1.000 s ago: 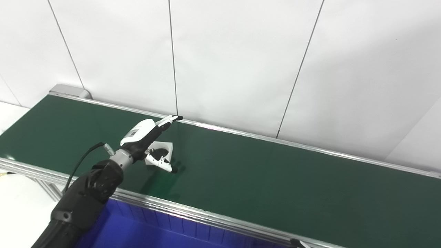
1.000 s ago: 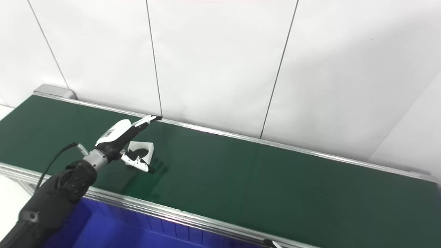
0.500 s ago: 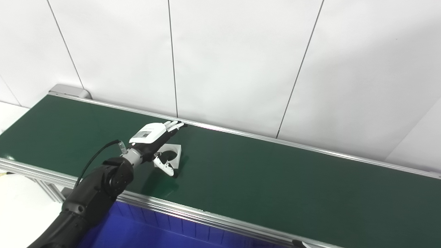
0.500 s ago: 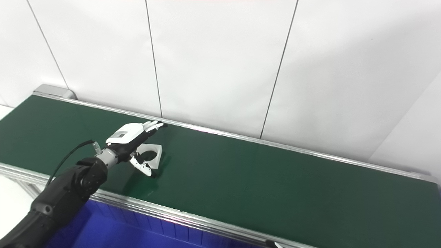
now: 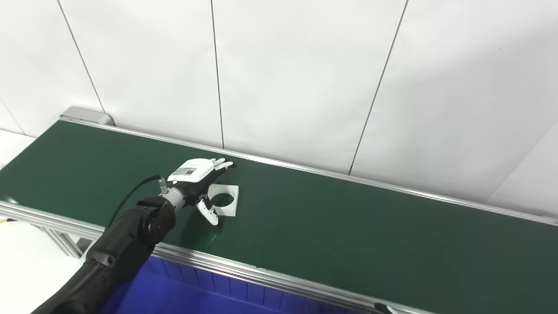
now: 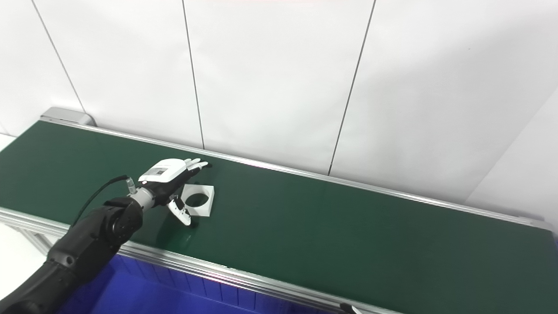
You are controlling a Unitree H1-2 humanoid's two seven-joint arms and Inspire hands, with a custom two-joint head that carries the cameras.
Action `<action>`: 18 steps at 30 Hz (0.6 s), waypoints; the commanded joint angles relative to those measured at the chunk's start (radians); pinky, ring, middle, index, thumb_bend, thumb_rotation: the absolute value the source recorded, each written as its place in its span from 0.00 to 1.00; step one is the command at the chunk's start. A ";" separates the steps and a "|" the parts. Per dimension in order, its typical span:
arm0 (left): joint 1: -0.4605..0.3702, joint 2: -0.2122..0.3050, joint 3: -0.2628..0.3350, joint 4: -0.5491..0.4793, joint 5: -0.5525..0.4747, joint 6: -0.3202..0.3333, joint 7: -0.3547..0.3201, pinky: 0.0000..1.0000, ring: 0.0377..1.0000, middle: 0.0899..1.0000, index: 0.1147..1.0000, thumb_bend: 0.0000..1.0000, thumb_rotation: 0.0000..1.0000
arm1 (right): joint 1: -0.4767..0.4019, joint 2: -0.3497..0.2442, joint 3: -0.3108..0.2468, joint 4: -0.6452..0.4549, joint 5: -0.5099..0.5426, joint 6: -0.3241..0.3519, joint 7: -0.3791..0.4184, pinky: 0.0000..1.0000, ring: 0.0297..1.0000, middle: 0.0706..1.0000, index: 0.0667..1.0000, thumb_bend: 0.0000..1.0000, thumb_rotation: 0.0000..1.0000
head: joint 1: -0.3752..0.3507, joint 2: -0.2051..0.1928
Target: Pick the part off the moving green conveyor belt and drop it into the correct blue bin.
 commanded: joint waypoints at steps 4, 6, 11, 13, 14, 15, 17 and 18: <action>-0.036 -0.017 0.013 -0.010 -0.069 -0.011 0.009 0.47 0.47 0.58 0.66 0.57 0.00 | 0.011 -0.006 -0.008 -0.042 -0.003 -0.045 -0.008 0.66 0.72 0.77 0.83 0.79 0.17 | 0.003 0.005; -0.031 -0.026 0.006 -0.016 -0.077 0.004 0.001 0.41 0.38 0.45 0.53 0.51 0.00 | 0.013 -0.006 -0.009 -0.040 0.007 -0.051 -0.008 0.66 0.72 0.77 0.84 0.78 0.16 | 0.005 0.007; -0.024 -0.040 -0.005 -0.020 -0.085 0.032 -0.006 0.33 0.34 0.41 0.49 0.49 0.00 | 0.015 -0.005 -0.010 -0.047 0.017 -0.046 -0.002 0.67 0.73 0.78 0.84 0.78 0.15 | 0.007 0.011; -0.023 -0.042 -0.007 -0.017 -0.091 0.028 0.000 0.34 0.35 0.41 0.48 0.49 0.00 | 0.014 -0.006 -0.010 -0.046 0.015 -0.050 -0.003 0.67 0.73 0.78 0.84 0.77 0.15 | 0.007 0.013; -0.023 -0.044 -0.006 -0.013 -0.094 0.020 0.007 0.33 0.35 0.40 0.48 0.49 0.00 | 0.014 -0.006 -0.010 -0.045 0.015 -0.051 -0.004 0.67 0.73 0.78 0.84 0.77 0.16 | 0.006 0.013; -0.022 -0.048 -0.005 -0.005 -0.097 0.012 0.018 0.34 0.35 0.40 0.48 0.50 0.00 | 0.014 -0.006 -0.010 -0.043 0.011 -0.054 -0.007 0.66 0.73 0.78 0.84 0.77 0.16 | 0.006 0.013; -0.021 -0.053 -0.003 0.005 -0.101 0.003 0.032 0.34 0.35 0.41 0.48 0.50 0.00 | 0.013 -0.004 -0.011 -0.040 0.006 -0.057 -0.012 0.66 0.73 0.78 0.84 0.77 0.17 | 0.004 0.013; -0.021 -0.055 -0.003 0.007 -0.103 0.002 0.035 0.32 0.35 0.41 0.48 0.50 0.00 | 0.013 -0.002 -0.011 -0.041 0.003 -0.055 -0.013 0.66 0.72 0.77 0.84 0.77 0.17 | 0.003 0.014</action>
